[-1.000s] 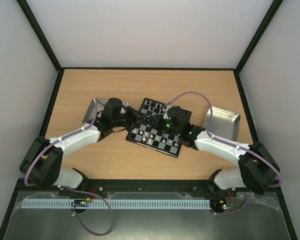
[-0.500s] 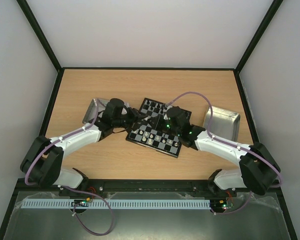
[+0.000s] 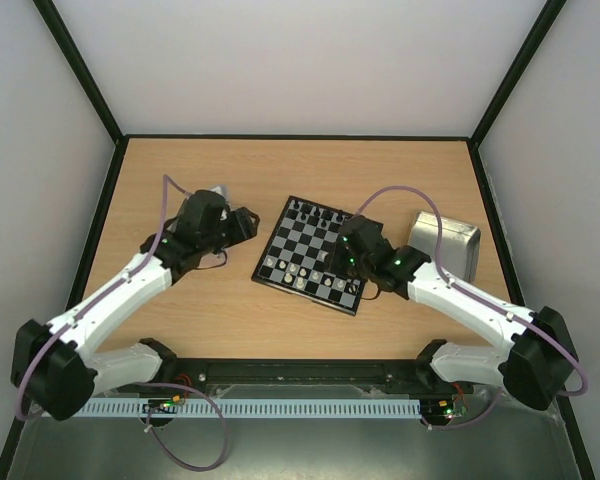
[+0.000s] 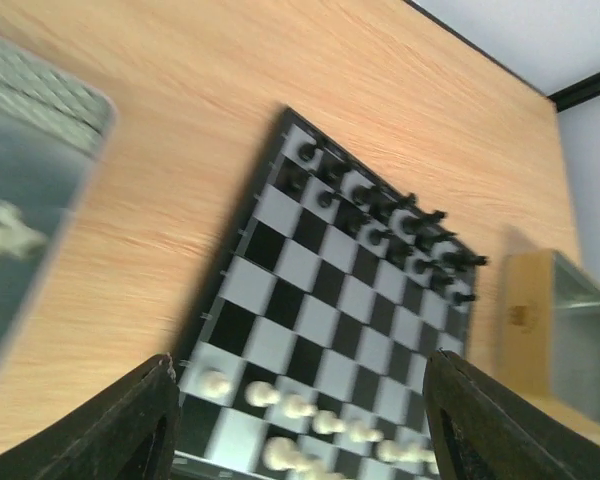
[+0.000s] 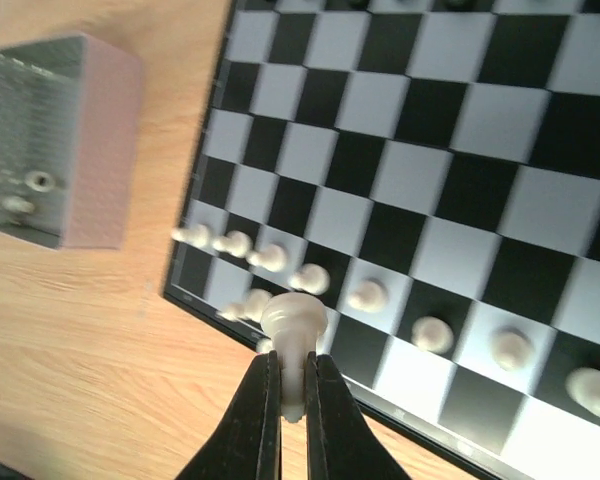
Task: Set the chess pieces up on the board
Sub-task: Place the chess piece on the chessboard.
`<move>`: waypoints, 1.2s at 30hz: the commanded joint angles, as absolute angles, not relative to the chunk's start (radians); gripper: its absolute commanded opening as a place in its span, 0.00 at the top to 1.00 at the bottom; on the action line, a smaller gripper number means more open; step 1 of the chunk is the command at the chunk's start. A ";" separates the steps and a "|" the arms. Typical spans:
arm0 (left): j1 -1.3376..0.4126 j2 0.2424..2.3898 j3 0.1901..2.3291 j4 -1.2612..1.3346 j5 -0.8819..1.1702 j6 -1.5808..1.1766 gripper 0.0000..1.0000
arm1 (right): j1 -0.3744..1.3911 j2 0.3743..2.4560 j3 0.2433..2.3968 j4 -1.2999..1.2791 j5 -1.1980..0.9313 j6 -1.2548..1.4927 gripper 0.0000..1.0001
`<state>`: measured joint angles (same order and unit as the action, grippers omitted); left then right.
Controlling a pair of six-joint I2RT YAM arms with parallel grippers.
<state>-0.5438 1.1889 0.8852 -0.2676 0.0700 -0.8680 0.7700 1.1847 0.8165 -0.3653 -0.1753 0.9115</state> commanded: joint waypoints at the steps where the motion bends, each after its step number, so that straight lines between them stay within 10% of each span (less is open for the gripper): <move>1: -0.533 1.084 0.907 -0.427 -0.115 -0.550 0.31 | 0.774 1.193 0.865 -0.665 -0.120 0.858 0.98; 36: -0.464 0.924 0.756 -0.390 -0.046 -0.417 0.29 | 0.775 1.589 1.013 -0.856 -0.249 0.726 0.93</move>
